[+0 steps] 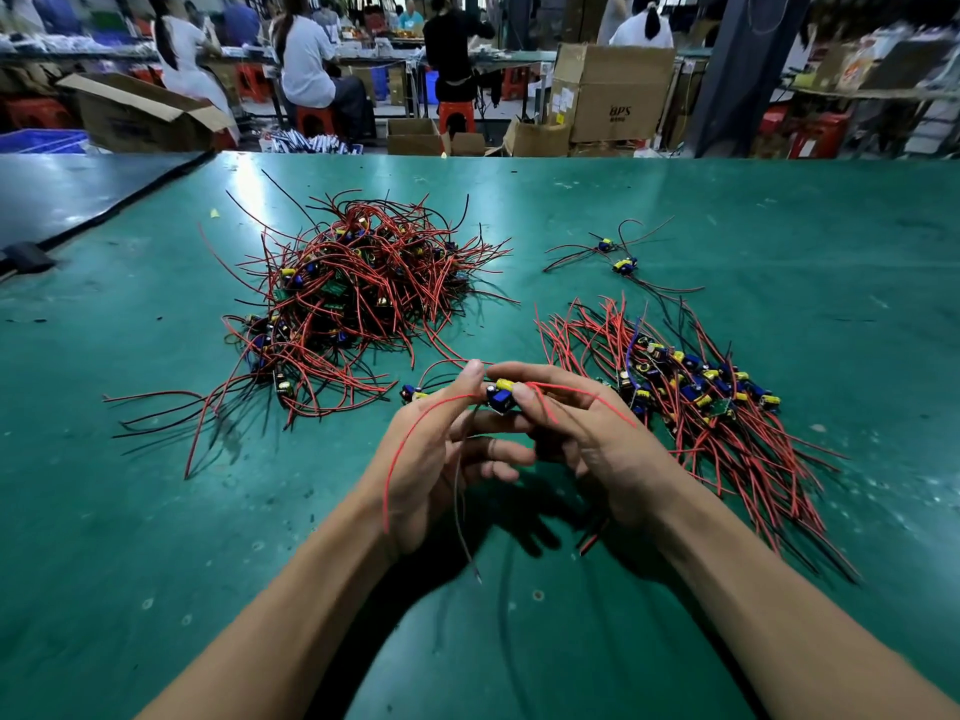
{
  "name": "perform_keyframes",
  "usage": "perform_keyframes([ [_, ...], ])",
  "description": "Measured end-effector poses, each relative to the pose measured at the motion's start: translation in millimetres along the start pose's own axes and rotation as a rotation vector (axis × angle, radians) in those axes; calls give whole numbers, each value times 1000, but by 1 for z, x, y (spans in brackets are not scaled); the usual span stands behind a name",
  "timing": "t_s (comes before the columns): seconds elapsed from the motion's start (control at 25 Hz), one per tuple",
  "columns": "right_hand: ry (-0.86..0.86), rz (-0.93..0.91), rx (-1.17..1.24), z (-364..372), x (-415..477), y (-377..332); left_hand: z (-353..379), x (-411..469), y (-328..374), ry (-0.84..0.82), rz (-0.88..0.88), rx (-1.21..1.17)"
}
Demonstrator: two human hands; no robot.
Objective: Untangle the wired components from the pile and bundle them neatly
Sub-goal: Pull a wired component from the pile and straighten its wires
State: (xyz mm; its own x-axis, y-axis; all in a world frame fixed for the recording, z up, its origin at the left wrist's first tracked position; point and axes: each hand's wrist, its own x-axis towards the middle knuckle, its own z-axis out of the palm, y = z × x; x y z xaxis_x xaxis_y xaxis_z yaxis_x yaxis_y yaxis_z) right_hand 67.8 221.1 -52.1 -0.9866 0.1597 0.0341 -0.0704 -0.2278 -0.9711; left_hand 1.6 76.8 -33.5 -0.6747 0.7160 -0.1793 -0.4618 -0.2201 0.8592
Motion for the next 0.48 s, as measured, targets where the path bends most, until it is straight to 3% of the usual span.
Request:
perform_keyframes([
  [0.2, 20, -15, 7, 3, -3, -6, -4, 0, -1, -53, 4, -114],
  [0.48, 160, -48, -79, 2, 1, -7, -6, 3, -2, -52, -8, -15],
])
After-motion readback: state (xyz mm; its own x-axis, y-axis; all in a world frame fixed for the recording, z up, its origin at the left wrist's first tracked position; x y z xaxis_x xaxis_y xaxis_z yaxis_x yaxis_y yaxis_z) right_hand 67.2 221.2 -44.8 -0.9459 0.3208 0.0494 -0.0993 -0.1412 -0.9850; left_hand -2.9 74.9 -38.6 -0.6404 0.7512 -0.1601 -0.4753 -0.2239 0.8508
